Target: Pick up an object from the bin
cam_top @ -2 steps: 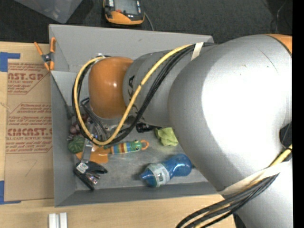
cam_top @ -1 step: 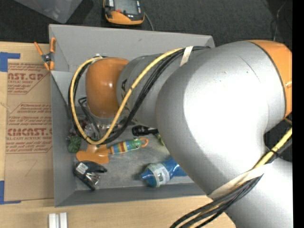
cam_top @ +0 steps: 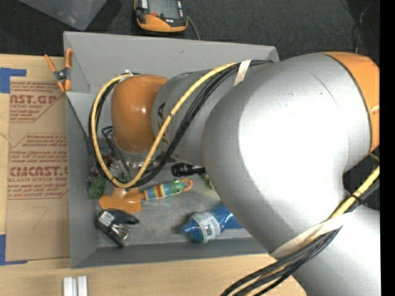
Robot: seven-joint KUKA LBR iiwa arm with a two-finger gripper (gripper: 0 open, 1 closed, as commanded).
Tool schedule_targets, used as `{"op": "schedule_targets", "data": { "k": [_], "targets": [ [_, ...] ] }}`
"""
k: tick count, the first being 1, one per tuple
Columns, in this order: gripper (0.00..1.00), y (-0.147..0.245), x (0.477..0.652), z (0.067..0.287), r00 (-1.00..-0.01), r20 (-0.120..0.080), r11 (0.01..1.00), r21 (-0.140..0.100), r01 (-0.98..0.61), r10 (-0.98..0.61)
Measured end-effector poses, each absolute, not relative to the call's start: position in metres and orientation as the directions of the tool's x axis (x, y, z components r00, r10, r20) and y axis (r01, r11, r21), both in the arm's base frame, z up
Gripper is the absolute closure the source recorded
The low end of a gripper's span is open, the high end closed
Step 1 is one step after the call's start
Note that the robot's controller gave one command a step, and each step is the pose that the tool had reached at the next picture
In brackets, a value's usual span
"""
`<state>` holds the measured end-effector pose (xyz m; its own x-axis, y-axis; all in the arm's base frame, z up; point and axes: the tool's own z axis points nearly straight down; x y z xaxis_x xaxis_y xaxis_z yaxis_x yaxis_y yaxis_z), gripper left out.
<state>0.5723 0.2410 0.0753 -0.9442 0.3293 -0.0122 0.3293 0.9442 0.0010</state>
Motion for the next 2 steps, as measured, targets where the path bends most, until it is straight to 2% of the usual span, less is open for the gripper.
{"op": "schedule_targets", "data": {
  "k": [1, 2],
  "targets": [
    [1.0, 0.24, 0.569, 0.098, -0.944, -0.004, 0.944, -0.004, 0.33, 0.33],
    [1.0, 0.242, 0.571, 0.127, -0.944, -0.01, 0.944, 0.003, 0.329, 0.329]
  ]
}}
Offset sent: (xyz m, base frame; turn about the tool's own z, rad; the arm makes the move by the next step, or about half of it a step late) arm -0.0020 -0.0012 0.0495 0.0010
